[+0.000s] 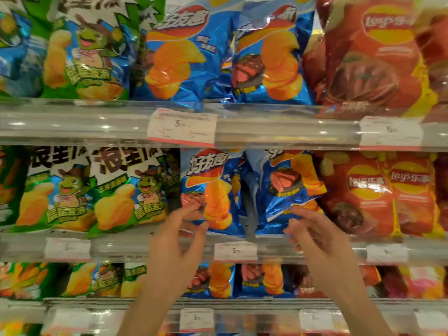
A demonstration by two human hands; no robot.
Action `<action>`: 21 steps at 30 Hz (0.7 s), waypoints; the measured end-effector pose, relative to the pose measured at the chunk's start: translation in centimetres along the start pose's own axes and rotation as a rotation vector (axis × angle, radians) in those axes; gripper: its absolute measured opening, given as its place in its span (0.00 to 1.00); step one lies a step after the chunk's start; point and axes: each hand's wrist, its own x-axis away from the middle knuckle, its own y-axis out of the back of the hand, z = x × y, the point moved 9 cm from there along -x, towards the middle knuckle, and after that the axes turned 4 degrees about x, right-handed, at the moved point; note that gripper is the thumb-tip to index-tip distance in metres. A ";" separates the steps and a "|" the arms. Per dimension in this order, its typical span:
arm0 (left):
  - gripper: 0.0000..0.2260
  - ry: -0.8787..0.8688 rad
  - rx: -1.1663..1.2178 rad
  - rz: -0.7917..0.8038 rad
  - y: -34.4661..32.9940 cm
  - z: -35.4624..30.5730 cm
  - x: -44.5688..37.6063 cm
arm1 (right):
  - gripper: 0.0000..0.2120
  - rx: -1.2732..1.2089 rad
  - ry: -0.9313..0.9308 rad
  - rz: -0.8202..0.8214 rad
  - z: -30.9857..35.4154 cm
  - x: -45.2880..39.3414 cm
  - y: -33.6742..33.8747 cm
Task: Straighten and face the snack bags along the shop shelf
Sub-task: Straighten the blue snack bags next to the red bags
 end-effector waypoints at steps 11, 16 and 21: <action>0.20 0.132 0.144 0.073 -10.2 -2.5 -0.2 | 0.06 0.152 -0.044 -0.067 -4.8 -2.7 7.2; 0.27 0.029 -0.086 0.167 -12.9 -3.6 -1.9 | 0.07 0.184 -0.037 -0.015 -5.1 -3.2 6.9; 0.26 -0.056 -0.220 0.171 -13.6 -4.5 -3.2 | 0.11 0.174 -0.054 0.005 -5.1 -3.6 6.7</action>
